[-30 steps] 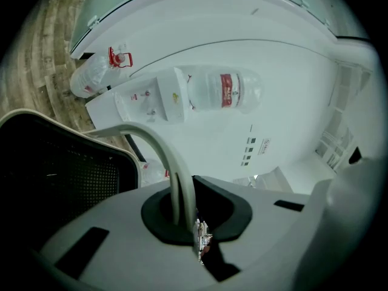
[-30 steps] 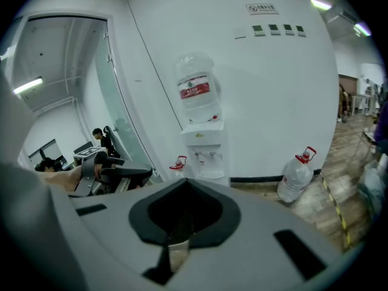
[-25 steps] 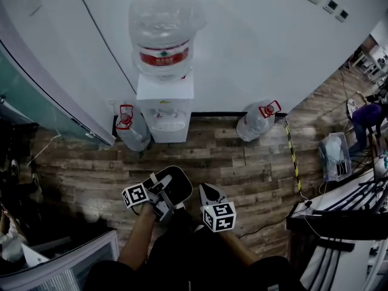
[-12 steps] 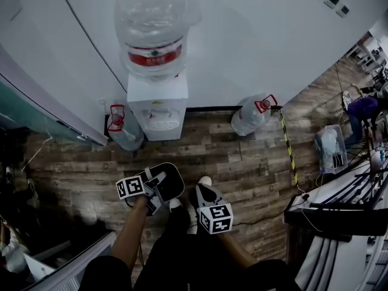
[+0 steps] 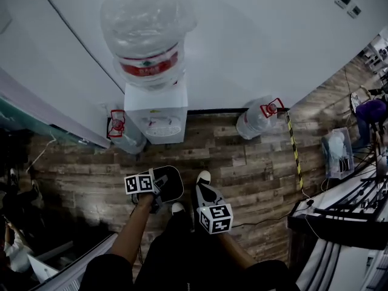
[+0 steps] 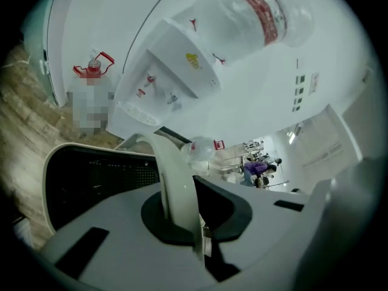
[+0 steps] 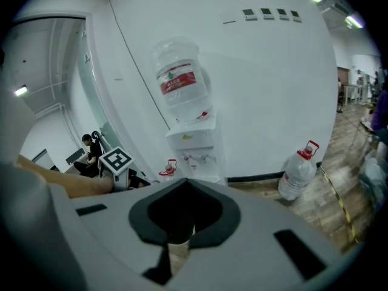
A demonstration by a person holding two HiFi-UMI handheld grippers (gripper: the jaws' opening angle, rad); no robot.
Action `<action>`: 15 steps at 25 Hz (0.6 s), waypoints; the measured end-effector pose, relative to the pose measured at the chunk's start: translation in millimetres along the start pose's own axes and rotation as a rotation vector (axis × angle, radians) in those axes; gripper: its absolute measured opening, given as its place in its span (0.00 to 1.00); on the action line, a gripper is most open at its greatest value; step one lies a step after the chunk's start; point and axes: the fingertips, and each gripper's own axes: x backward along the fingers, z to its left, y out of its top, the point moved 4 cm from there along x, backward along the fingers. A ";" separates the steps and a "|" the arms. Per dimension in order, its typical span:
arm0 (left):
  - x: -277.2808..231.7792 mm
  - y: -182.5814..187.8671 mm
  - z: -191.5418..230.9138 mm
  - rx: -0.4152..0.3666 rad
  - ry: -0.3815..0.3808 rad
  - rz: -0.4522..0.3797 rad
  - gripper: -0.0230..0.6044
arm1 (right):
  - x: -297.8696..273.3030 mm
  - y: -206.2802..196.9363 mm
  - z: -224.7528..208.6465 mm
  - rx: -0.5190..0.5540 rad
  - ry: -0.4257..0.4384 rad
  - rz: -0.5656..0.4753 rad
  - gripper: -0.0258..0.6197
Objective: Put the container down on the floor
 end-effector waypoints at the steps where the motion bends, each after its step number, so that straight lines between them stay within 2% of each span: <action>1: -5.9 3.4 3.4 -0.008 0.018 -0.002 0.06 | -4.3 2.1 -4.4 -0.001 0.005 0.005 0.05; 5: -27.9 17.8 14.2 -0.013 0.052 -0.015 0.06 | -22.6 8.5 -21.3 0.005 0.028 0.038 0.05; 15: -89.6 54.8 55.6 -0.030 0.089 0.031 0.06 | -85.5 19.9 -60.0 0.030 0.081 0.076 0.05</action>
